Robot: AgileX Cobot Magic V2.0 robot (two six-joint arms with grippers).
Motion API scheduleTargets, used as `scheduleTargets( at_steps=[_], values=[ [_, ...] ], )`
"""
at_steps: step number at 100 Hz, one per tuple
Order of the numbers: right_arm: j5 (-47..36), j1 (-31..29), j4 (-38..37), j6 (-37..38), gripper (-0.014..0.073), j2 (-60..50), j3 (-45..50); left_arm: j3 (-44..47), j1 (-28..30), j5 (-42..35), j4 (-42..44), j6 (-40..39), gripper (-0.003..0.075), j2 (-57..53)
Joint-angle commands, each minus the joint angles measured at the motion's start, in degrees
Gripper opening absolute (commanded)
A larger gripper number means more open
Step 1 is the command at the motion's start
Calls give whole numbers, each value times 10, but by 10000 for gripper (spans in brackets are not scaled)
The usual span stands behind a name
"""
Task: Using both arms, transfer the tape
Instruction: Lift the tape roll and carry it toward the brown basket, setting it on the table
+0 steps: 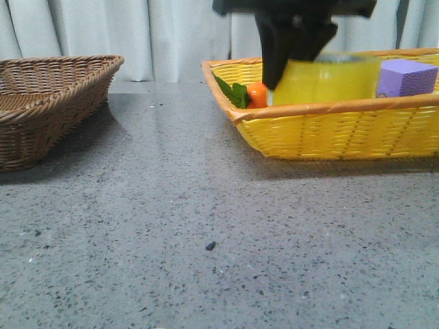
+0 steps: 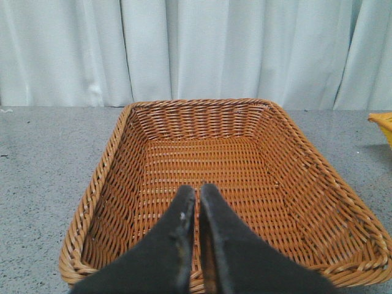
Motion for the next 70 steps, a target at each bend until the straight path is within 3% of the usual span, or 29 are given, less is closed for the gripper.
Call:
scheduleTargets(
  at_steps=[1,12,29,52,70],
  values=[
    [19,2,-4,-4,56,-31,-64,-20,-1,-47,1,-4,-21,8],
    [61,22,-4,-5,56,-31,-117,-20,-1,-47,1,-4,-21,8],
    [85,103,-3,-6,56,-31,-173,-20,-1,-47,1,-4,-21,8],
    [78,233,1,-6,56,-16,-175,-20,-1,-47,1,-4,-21,8],
    [66,267,-1,-6,56,18,-175,-20,-1,-47,1,-4,-21,8]
  ],
)
